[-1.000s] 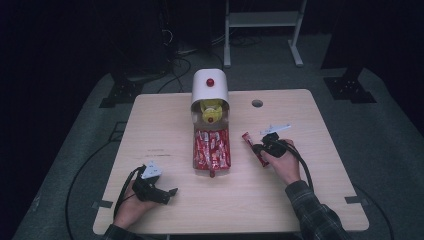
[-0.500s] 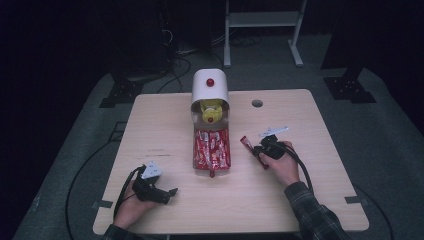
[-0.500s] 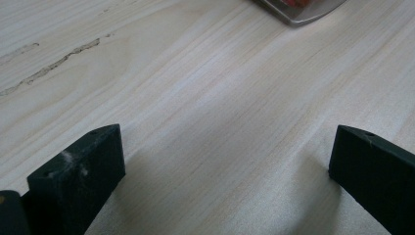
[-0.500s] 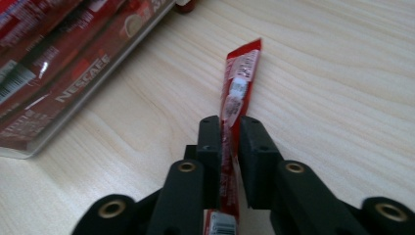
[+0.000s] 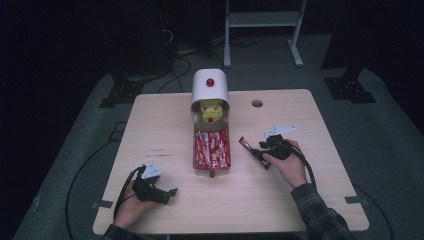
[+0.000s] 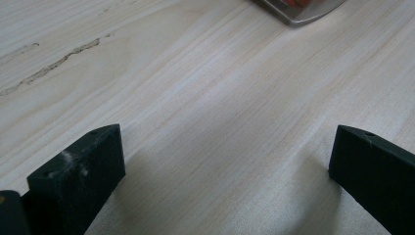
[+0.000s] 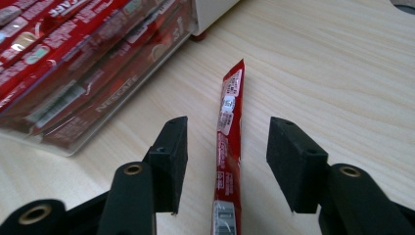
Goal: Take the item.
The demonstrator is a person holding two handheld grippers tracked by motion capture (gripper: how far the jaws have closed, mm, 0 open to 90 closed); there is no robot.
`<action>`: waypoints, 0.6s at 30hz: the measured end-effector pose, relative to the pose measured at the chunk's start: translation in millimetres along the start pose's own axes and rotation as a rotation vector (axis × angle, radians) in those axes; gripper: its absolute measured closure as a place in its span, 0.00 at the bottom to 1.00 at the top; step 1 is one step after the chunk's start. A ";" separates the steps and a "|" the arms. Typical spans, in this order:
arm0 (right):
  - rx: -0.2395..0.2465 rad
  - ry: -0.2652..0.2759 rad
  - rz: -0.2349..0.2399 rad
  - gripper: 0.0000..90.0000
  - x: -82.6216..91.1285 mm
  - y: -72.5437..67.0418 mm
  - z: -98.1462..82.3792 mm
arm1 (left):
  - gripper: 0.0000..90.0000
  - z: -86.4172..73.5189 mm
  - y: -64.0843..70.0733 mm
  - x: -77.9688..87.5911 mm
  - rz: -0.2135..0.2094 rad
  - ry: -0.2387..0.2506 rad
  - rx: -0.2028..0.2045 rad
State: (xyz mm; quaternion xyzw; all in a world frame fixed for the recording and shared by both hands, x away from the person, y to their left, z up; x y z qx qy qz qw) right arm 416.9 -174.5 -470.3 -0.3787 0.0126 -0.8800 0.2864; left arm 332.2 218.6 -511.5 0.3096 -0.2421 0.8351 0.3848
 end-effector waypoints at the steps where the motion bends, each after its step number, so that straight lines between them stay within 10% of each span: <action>1: 0.000 0.000 0.000 0.54 0.0 0.0 0.0 | 0.00 0.0 0.0 0.1 0.000 -0.001 0.000; 18: -0.004 0.055 -0.030 0.34 39.5 14.6 -19.1 | 0.00 0.0 0.0 -0.1 0.001 0.002 0.000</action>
Point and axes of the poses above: each handheld gripper's, and its own axes: x roughly backward along the jaws, z roughly out of its top, y roughly to its right, the point moved 4 cm from there along -x, roughly forward along the jaws, and after that the axes turned 12 degrees about -x, right-handed, at the moved point
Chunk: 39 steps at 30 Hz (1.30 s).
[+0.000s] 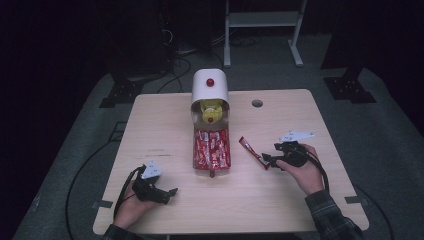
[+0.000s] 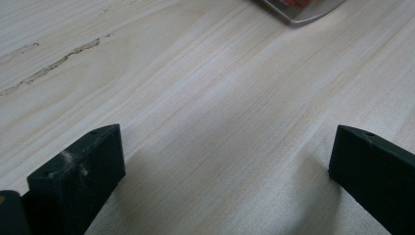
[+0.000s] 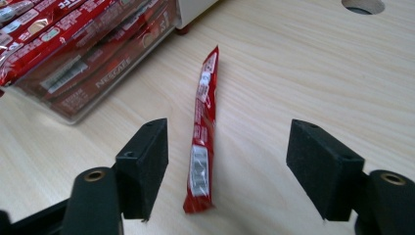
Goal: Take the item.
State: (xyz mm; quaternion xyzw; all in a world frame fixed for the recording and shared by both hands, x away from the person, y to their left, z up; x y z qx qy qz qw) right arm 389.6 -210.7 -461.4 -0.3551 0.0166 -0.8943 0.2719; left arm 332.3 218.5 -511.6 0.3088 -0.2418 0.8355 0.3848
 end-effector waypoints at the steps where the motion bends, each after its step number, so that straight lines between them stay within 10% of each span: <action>1: -0.002 -0.001 -0.001 0.33 2.1 1.2 -1.8 | 0.00 0.0 0.0 0.2 -0.001 -0.003 0.000; 39: -0.018 -0.095 -0.120 0.17 32.8 37.8 -81.3 | 0.00 0.0 0.3 0.2 -0.001 0.000 0.000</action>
Point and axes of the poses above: each handheld gripper's, and its own axes: x roughly backward along the jaws, z roughly out of its top, y roughly to its right, the point moved 4 cm from there along -x, roughly forward along the jaws, and after that the axes turned 12 degrees about -x, right-handed, at the moved point
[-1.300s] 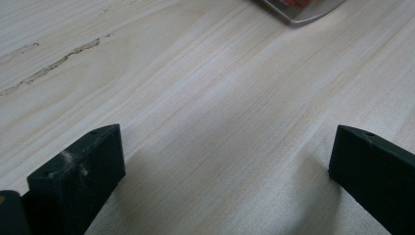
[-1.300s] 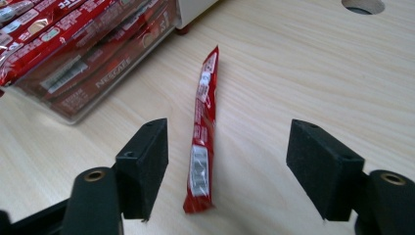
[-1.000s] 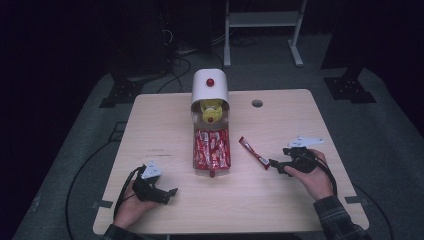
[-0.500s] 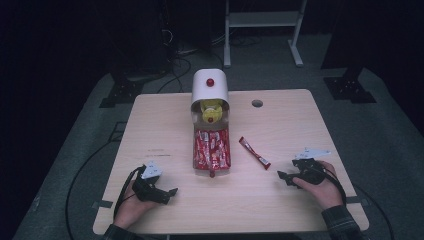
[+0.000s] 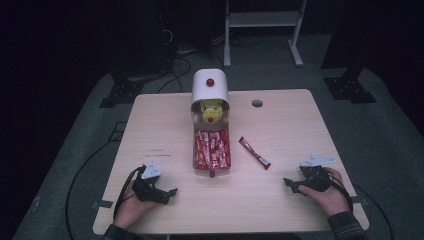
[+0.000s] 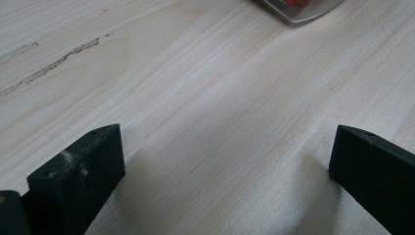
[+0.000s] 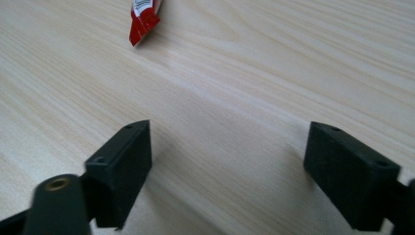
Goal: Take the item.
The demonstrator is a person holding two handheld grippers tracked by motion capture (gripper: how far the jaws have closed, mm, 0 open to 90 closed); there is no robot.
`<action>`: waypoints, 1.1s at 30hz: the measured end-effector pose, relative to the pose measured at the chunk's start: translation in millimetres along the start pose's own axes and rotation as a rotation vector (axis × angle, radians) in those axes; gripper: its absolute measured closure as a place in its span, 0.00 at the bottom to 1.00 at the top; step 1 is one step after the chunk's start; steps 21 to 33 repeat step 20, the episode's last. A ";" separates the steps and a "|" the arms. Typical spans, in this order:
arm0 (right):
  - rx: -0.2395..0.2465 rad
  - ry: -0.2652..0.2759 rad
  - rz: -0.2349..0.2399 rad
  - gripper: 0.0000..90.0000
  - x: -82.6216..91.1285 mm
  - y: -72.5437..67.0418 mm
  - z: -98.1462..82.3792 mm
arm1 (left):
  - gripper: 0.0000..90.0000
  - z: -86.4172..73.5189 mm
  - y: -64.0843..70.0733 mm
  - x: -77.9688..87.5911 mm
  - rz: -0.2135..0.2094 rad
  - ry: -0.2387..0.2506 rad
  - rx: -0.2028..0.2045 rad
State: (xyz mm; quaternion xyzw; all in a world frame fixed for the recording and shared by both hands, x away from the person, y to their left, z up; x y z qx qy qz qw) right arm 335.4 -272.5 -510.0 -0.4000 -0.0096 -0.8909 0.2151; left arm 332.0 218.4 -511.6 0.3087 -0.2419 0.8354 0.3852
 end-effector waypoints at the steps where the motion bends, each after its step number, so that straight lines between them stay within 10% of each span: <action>1: 0.000 0.000 0.000 0.17 0.0 0.0 0.0 | 0.00 0.0 0.0 0.0 0.000 0.000 0.000; 33: -0.008 0.052 0.006 0.13 0.2 5.5 -5.5 | 0.00 0.0 0.0 0.0 0.000 0.000 -0.001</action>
Point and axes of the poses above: each handheld gripper's, and its own axes: x roughly backward along the jaws, z roughly out of its top, y roughly to its right, the point moved 4 cm from there along -x, roughly forward along the jaws, and after that the axes turned 12 degrees about -x, right-handed, at the moved point
